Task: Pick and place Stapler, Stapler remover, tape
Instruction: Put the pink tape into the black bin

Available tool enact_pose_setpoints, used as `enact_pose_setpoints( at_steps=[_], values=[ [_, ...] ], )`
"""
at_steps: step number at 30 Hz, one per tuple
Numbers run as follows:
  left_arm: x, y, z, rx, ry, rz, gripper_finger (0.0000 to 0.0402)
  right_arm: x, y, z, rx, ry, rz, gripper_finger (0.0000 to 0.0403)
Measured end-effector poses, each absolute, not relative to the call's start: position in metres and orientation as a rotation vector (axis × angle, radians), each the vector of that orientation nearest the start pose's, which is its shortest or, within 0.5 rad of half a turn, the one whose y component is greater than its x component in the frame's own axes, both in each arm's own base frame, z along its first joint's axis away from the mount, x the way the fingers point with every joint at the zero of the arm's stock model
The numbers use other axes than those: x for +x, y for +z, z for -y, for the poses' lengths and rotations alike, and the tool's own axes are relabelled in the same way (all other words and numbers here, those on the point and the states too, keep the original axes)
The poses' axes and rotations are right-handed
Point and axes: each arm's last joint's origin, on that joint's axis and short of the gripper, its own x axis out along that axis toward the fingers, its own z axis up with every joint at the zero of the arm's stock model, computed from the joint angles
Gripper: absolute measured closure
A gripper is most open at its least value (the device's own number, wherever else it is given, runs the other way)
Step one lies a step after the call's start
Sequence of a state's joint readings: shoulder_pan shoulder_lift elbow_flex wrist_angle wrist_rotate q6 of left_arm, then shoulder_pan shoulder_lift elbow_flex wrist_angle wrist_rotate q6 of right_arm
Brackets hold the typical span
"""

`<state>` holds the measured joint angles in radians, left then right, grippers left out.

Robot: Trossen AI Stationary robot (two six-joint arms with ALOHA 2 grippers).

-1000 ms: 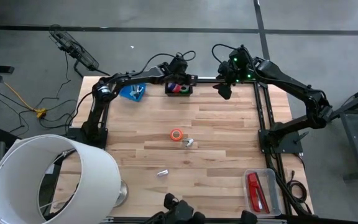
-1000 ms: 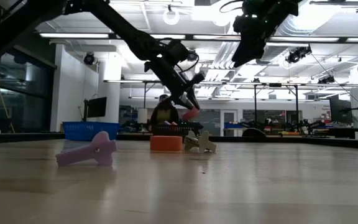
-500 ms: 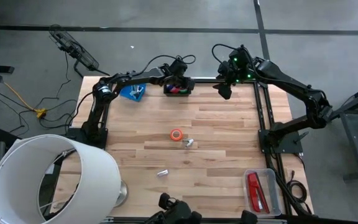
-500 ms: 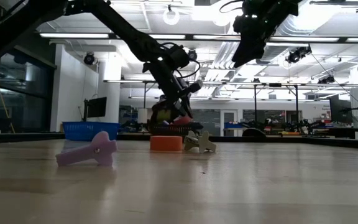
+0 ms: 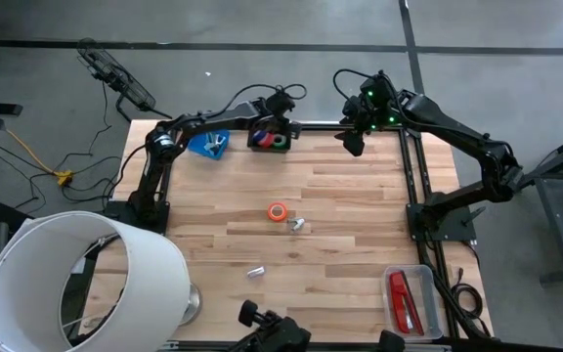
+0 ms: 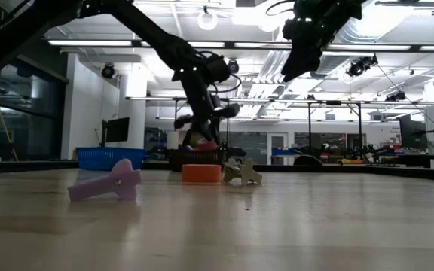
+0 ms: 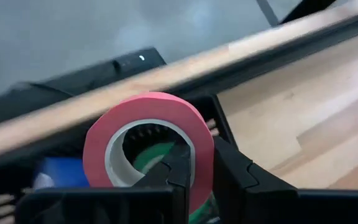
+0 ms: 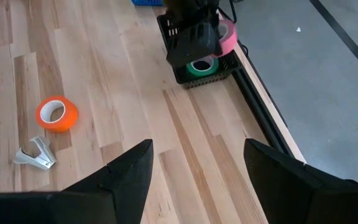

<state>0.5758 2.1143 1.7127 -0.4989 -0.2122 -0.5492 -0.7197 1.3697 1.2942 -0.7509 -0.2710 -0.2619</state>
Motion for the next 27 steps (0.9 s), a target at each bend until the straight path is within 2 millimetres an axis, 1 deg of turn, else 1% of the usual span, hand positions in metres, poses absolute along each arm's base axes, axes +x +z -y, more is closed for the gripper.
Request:
enact_pose_setpoints(
  at_steps=[3,7,12,16,22,27],
  values=[
    [0.387,0.222,-0.26,-0.601,0.982,-0.703,0.0368,0.216,0.333,0.179,0.149,-0.321,-0.777,0.016],
    [0.389,0.231,-0.26,-0.594,0.97,-0.701,0.0368,0.216,0.333,0.179,0.143,-0.319,-0.778,0.016],
    [0.394,0.233,-0.253,-0.62,0.898,-0.704,0.0368,0.216,0.333,0.179,0.141,-0.318,-0.776,0.016],
    [0.397,0.226,-0.253,-0.681,0.838,-0.713,0.0368,0.217,0.334,0.18,0.138,-0.319,-0.772,0.016],
    [0.4,0.205,-0.256,-0.701,0.848,-0.771,0.0368,0.217,0.334,0.18,0.138,-0.319,-0.772,0.016],
    [0.399,0.202,-0.256,-0.694,0.905,-0.782,0.0368,0.216,0.333,0.179,0.144,-0.317,-0.782,0.016]
  ],
)
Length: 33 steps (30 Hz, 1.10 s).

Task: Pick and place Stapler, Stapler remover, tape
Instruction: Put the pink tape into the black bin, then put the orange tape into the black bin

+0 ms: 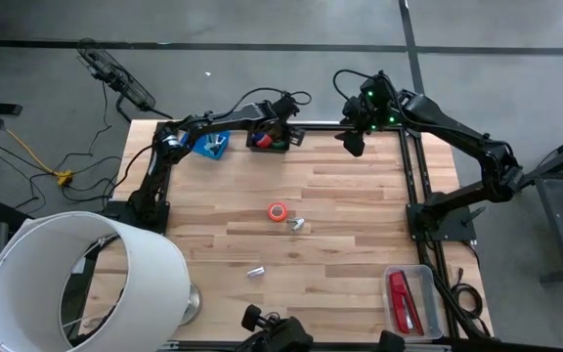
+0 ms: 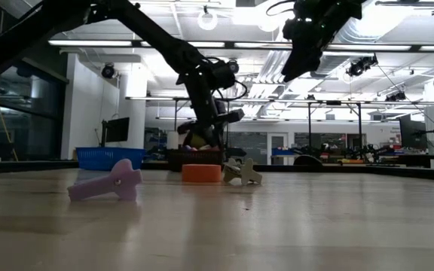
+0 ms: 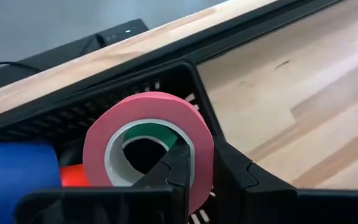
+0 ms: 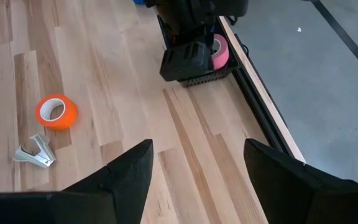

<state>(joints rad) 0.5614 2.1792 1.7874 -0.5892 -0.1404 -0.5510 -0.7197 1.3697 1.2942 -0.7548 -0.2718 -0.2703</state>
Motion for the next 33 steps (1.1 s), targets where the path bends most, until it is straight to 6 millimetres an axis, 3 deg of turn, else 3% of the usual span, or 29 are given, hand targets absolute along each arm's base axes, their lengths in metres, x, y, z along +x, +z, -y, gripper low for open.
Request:
enact_pose_setpoints(
  at_steps=[13,22,33],
  values=[
    [0.39,0.2,-0.247,-0.646,1.006,-0.928,0.0366,0.216,0.333,0.179,0.126,-0.307,-0.789,0.016],
    [0.388,0.2,-0.245,-0.663,0.988,-0.962,0.031,0.216,0.332,0.178,0.127,-0.3,-0.793,0.016],
    [0.389,0.252,-0.249,-0.576,1.052,-0.937,0.0195,0.214,0.33,0.176,0.13,-0.269,-0.814,0.016]
  ],
)
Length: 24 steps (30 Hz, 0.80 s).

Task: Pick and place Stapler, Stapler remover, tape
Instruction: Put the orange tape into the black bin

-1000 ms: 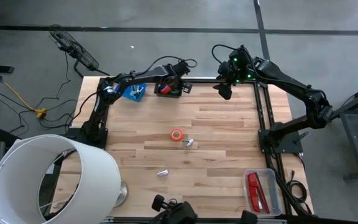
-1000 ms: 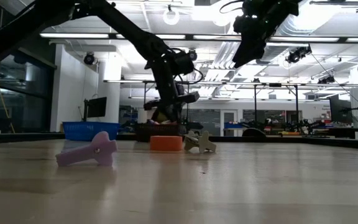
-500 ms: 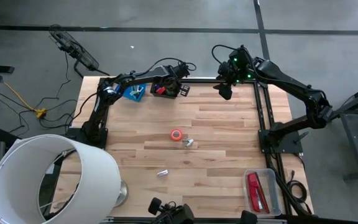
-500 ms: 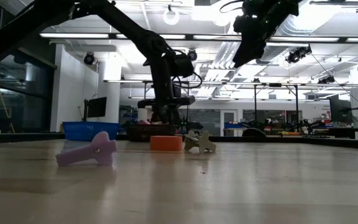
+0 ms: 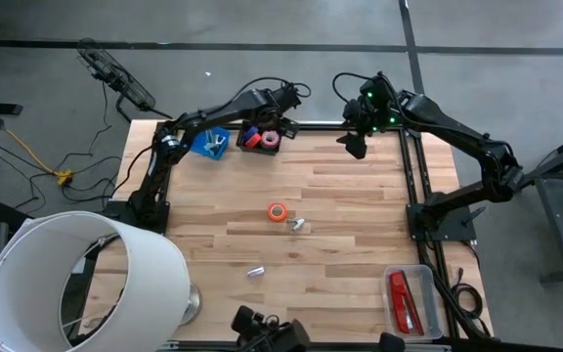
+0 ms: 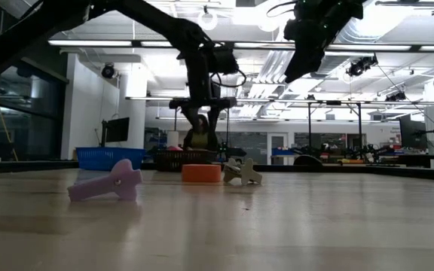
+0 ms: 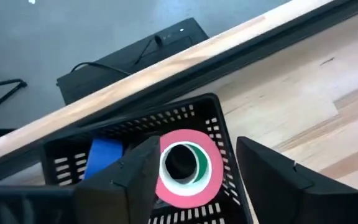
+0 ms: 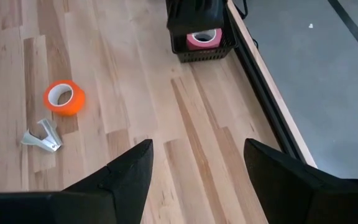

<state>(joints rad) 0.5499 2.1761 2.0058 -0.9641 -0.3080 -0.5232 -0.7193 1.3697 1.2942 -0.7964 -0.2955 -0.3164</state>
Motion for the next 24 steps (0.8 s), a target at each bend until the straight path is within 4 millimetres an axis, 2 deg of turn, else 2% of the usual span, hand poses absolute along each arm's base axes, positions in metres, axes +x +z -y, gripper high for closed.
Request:
enact_pose_setpoints(
  at_steps=[5,13,24],
  values=[
    [0.391,0.265,-0.246,-0.613,0.995,-0.935,0.0182,0.213,0.33,0.178,0.132,-0.275,-0.817,0.016],
    [0.385,0.279,-0.23,-0.667,0.924,-1.073,0.0181,0.201,0.328,0.187,0.155,-0.308,-0.847,0.016],
    [0.4,0.274,-0.174,-0.712,0.88,-1.207,0.0181,0.198,0.328,0.191,0.23,-0.35,-0.832,0.016]
  ],
)
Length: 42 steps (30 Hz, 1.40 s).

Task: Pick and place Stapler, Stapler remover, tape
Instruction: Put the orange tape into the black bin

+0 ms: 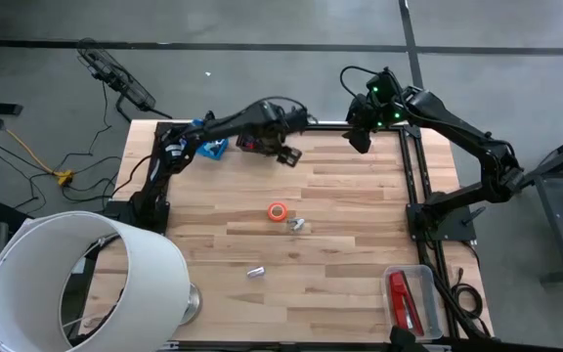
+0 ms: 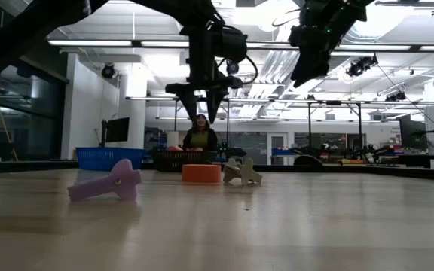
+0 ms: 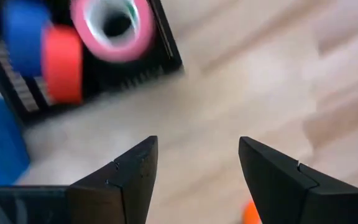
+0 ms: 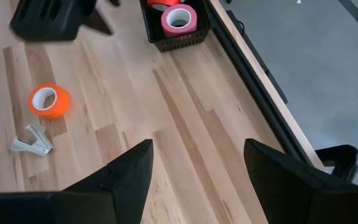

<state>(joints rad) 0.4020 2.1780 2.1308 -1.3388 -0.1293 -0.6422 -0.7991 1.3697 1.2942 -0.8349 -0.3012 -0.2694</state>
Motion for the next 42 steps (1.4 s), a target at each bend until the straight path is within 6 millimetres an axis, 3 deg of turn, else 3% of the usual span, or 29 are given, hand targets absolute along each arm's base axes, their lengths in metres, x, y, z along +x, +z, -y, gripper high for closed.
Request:
enact_pose_setpoints(
  at_steps=[8,27,42],
  values=[
    [0.402,0.249,-0.14,-0.765,0.855,-1.358,0.0181,0.198,0.328,0.19,0.236,-0.338,-0.829,0.016],
    [0.411,0.198,-0.082,-0.864,0.716,-1.481,0.0181,0.198,0.328,0.19,0.246,-0.311,-0.82,0.016],
    [0.41,0.166,-0.068,-0.888,0.669,-1.483,0.0181,0.199,0.329,0.19,0.236,-0.313,-0.808,0.016]
  ],
)
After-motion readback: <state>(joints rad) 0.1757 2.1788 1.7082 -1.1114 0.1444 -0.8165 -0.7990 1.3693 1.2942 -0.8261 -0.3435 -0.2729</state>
